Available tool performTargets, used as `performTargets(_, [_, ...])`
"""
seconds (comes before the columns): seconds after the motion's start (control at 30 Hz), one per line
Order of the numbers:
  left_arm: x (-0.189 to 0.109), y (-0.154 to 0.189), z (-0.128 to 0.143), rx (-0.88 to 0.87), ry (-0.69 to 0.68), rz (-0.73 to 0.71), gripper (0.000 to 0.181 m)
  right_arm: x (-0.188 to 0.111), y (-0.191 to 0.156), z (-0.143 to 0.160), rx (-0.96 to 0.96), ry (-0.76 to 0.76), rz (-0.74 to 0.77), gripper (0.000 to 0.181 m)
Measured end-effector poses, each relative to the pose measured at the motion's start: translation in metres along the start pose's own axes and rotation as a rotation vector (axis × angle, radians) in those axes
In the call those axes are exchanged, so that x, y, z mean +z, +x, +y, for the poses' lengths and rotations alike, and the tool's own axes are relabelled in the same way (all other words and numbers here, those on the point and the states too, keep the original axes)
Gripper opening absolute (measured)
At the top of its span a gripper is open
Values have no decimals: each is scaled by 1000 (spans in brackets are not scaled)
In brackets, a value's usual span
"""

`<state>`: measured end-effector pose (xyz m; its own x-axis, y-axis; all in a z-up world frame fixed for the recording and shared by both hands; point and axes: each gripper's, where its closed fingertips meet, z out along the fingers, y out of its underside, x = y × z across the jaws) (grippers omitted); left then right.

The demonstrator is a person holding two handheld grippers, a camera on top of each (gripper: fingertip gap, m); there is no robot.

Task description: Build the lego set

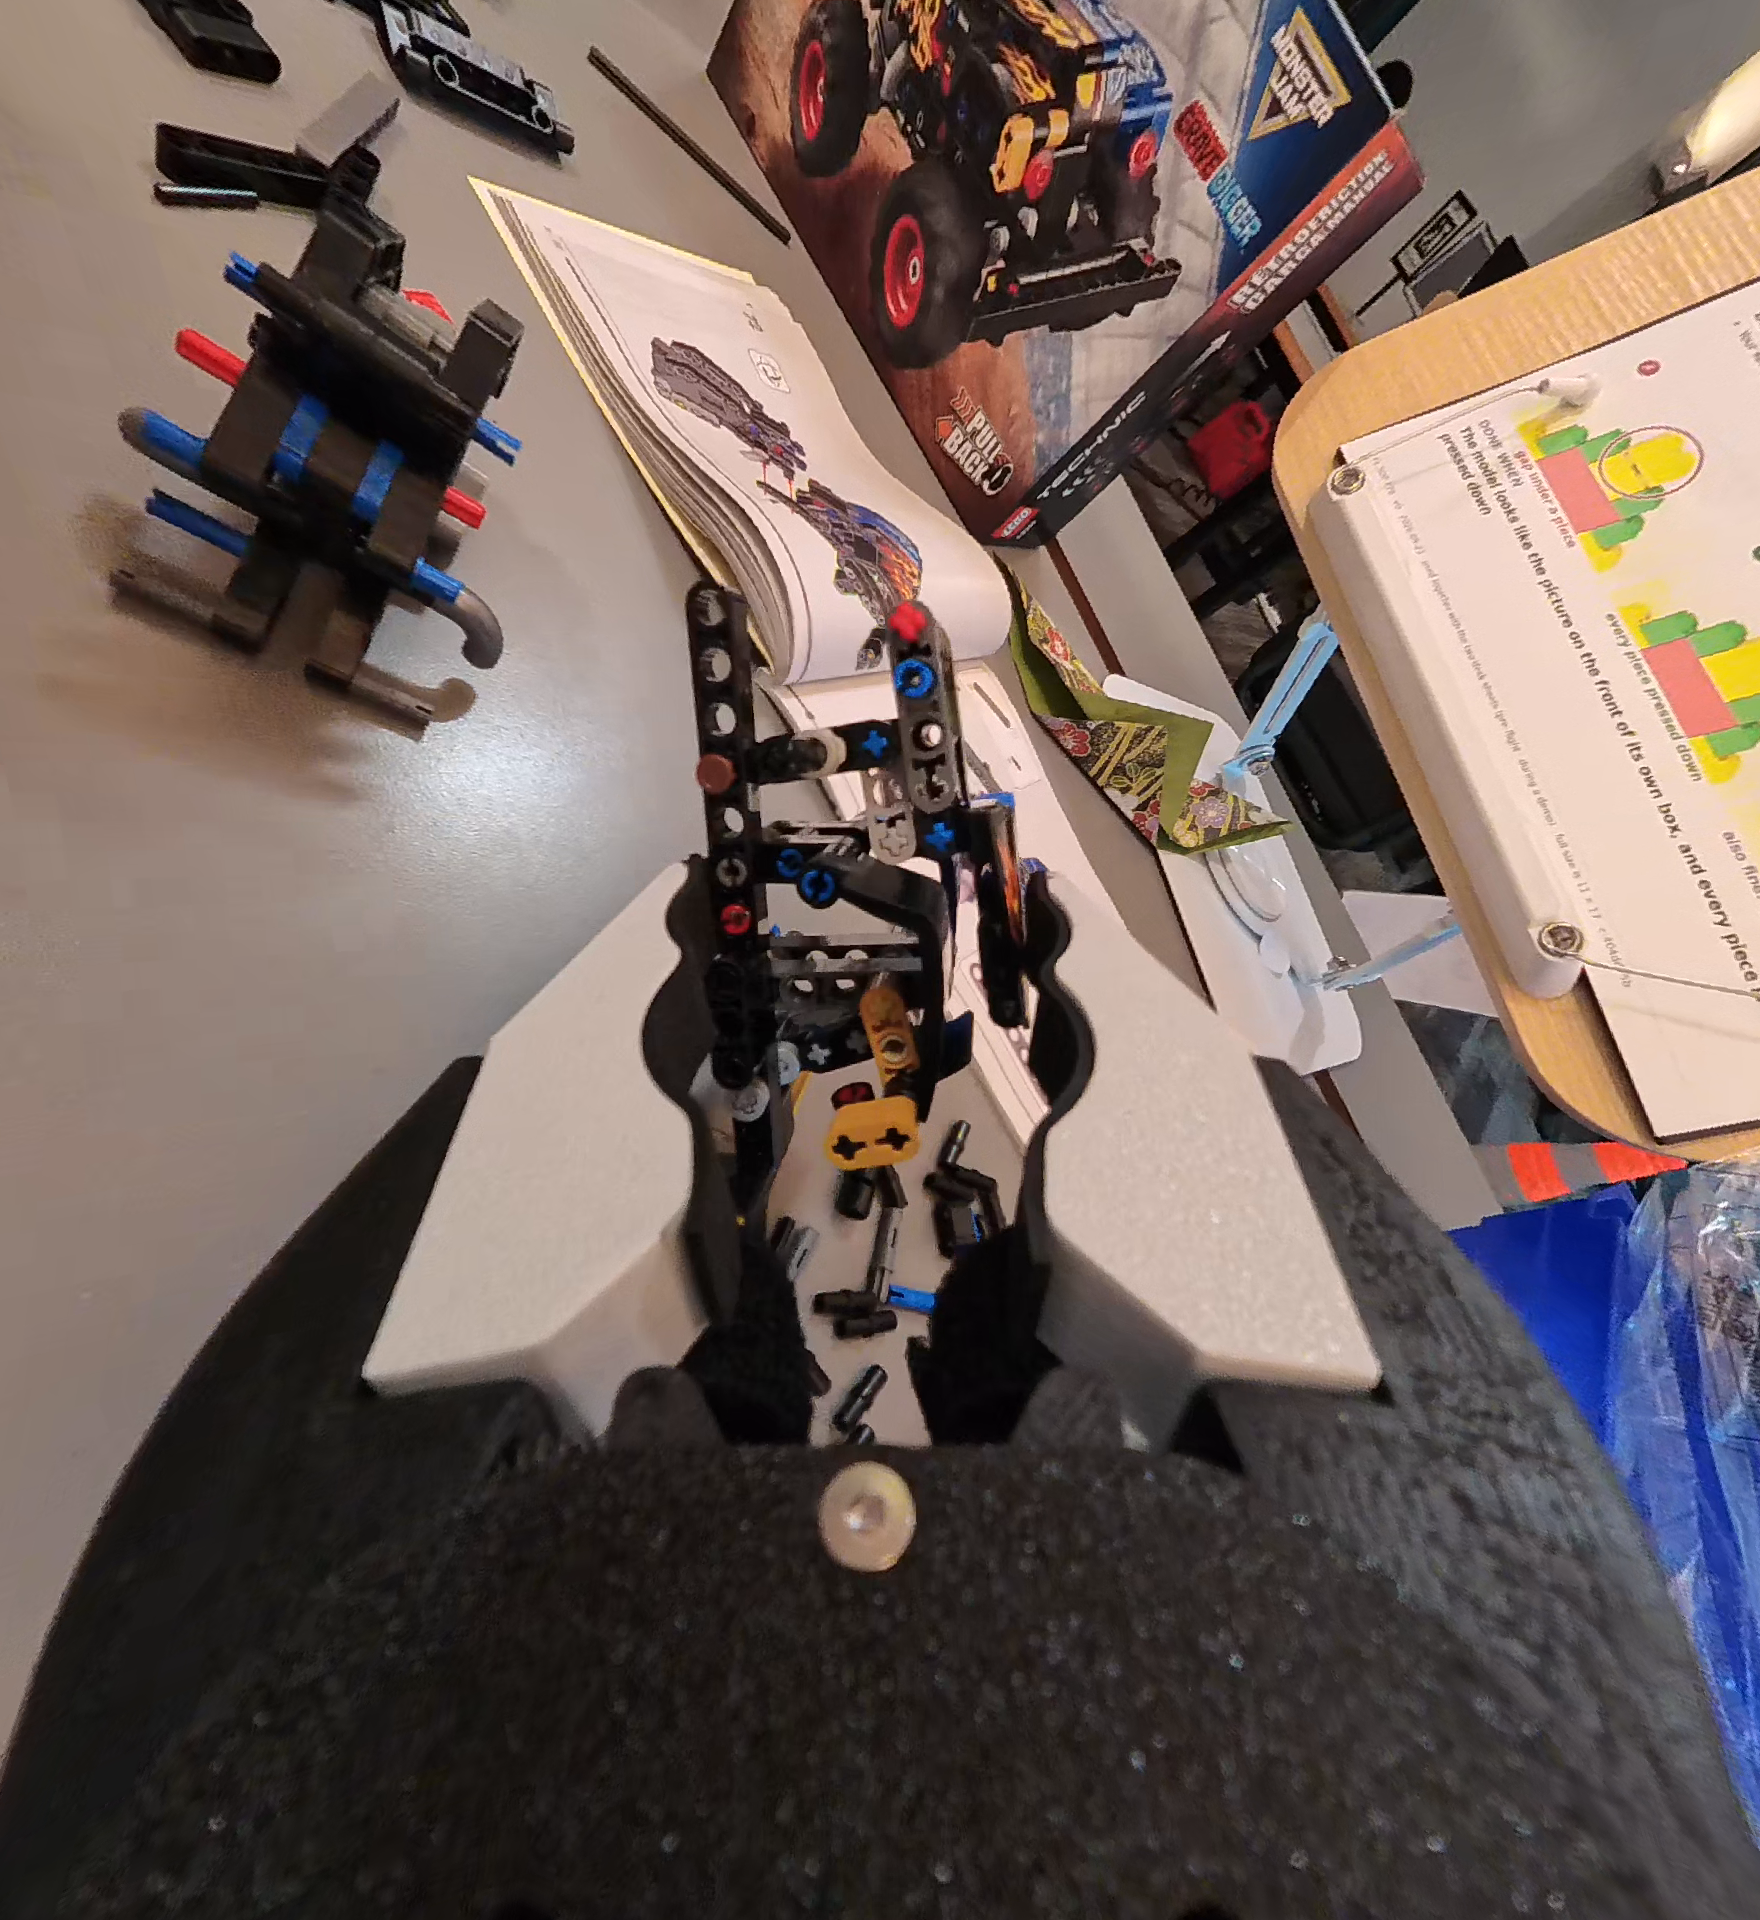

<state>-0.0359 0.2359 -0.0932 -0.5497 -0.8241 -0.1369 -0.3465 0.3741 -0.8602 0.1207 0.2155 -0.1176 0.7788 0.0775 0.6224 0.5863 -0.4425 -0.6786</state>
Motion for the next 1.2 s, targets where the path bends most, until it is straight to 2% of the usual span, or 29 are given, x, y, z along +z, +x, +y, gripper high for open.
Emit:
performTargets(0.07, [-6, -41, 21, 83, -115, 55, 51, 1, -2, -1, 1, 0, -5, 59])
performTargets(0.17, [9, -80, 42, 183, -298, 170, 60, 3, -4, 0, -10, -9, -4, 59])
performTargets(0.23, [20, -85, 49, 289, -403, 281, 64, 4, -5, 0, -10, -10, -7, 59])
performTargets(0.3, [32, -91, 57, 410, -478, 329, 75, 3, -5, -1, -10, -7, -7, 59])
performTargets(0.37, [39, -88, 71, 407, -554, 417, 74, 3, -5, 0, -10, -8, -8, 59])
performTargets(0.43, [45, -83, 82, 336, -585, 489, 62, 2, -4, 1, -9, -11, -6, 59])
performTargets(0.53, [53, -73, 73, 242, -452, 540, 38, 2, -2, 1, -2, -6, -5, 59])
performTargets(0.63, [52, -70, 65, 89, -328, 485, 35, 2, -3, 1, -1, -6, -12, 59])
performTargets(0.8, [36, -79, 69, -122, -198, 286, 34, 7, -11, 0, -31, -12, -28, 58])
performTargets(0.97, [15, -97, 48, -358, 25, 239, 34, 19, -24, -7, -155, -49, -19, 58])
performTargets(1.1, [-4, -112, 43, -423, 115, 199, 34, 33, -25, -15, -326, -84, 27, 58])
performTargets(1.2, [-5, -119, 50, -473, 129, 195, 34, 43, -22, -16, -424, -116, 29, 58])
